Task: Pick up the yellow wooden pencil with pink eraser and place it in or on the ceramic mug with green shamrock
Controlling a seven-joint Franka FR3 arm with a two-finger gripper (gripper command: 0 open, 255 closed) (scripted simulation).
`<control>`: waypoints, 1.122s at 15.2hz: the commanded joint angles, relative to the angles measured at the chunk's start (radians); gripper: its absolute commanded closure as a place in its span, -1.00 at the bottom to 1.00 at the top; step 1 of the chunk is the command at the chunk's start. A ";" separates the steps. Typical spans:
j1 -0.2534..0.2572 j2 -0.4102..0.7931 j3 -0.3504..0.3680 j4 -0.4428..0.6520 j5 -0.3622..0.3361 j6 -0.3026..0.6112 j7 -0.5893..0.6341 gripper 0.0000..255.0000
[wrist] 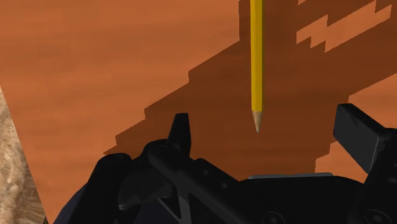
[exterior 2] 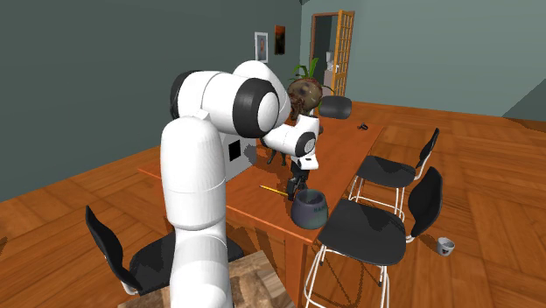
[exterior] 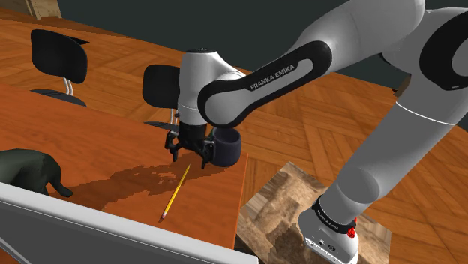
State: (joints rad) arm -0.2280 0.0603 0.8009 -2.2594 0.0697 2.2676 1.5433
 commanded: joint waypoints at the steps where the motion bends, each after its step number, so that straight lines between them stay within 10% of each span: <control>1: 0.003 0.012 0.000 -0.004 -0.011 0.013 0.009 -1.00; 7: 0.003 0.012 0.000 -0.004 -0.011 0.013 0.009 -1.00; 8: 0.003 0.012 0.000 -0.004 -0.011 0.013 0.009 1.00; 17: 0.003 0.012 0.000 -0.004 -0.011 0.013 0.009 1.00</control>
State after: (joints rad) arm -0.2266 0.0670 0.8007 -2.2608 0.0615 2.2878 1.5481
